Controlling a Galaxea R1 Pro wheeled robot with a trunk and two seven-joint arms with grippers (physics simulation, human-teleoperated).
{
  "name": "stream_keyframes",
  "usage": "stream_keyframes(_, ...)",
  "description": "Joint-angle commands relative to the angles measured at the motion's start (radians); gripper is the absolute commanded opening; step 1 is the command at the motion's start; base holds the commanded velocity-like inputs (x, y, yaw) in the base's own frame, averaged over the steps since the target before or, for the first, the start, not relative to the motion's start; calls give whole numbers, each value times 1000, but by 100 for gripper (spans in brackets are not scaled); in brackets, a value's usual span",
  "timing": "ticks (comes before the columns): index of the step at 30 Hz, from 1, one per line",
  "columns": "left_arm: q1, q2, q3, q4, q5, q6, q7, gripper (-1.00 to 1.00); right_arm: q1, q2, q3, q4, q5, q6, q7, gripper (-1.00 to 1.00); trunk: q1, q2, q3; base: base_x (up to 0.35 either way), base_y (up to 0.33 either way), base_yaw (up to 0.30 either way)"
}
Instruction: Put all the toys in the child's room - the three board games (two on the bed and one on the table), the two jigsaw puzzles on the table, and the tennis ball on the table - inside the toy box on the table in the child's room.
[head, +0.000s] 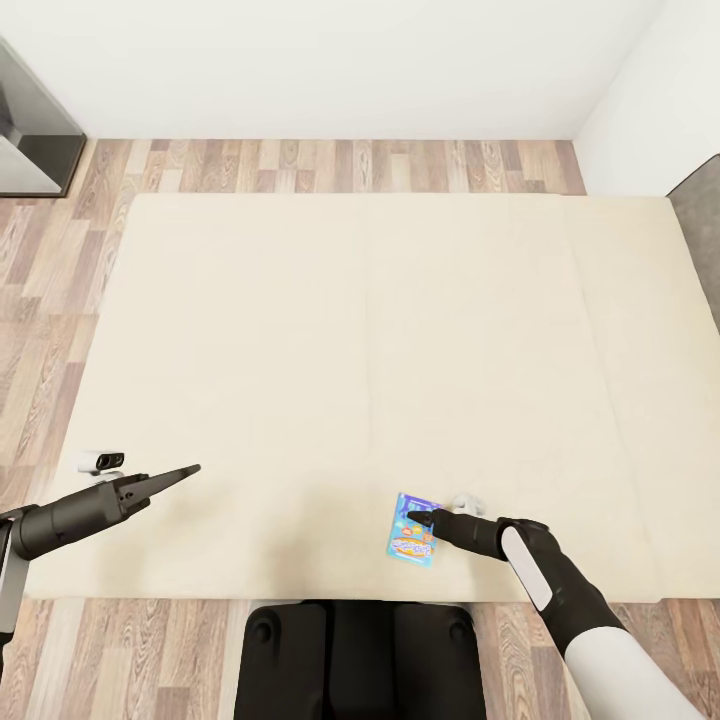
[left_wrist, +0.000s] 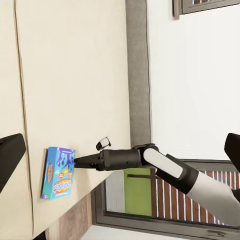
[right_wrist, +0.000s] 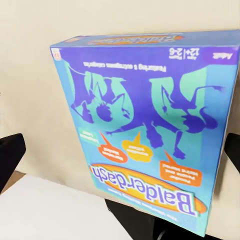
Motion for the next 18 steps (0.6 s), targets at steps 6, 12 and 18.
stream_keyframes(6, -1, 0, -1, 0, -2, 11, -4, 100, 0, 0, 2, -1, -1, 3, 1, 100, 1, -2, -1, 0, 58, 0)
stream_keyframes(12, -1, 0, 0, 0, -1, 11, -4, 100, 0, 1, 2, -1, -1, 3, 1, 100, 1, -2, -1, 0, 45, 0)
stream_keyframes(18, -1, 0, 0, 0, -1, 11, -4, 100, 0, 4, 2, -1, -1, 3, 1, 100, 1, -2, -1, 0, 3, 0)
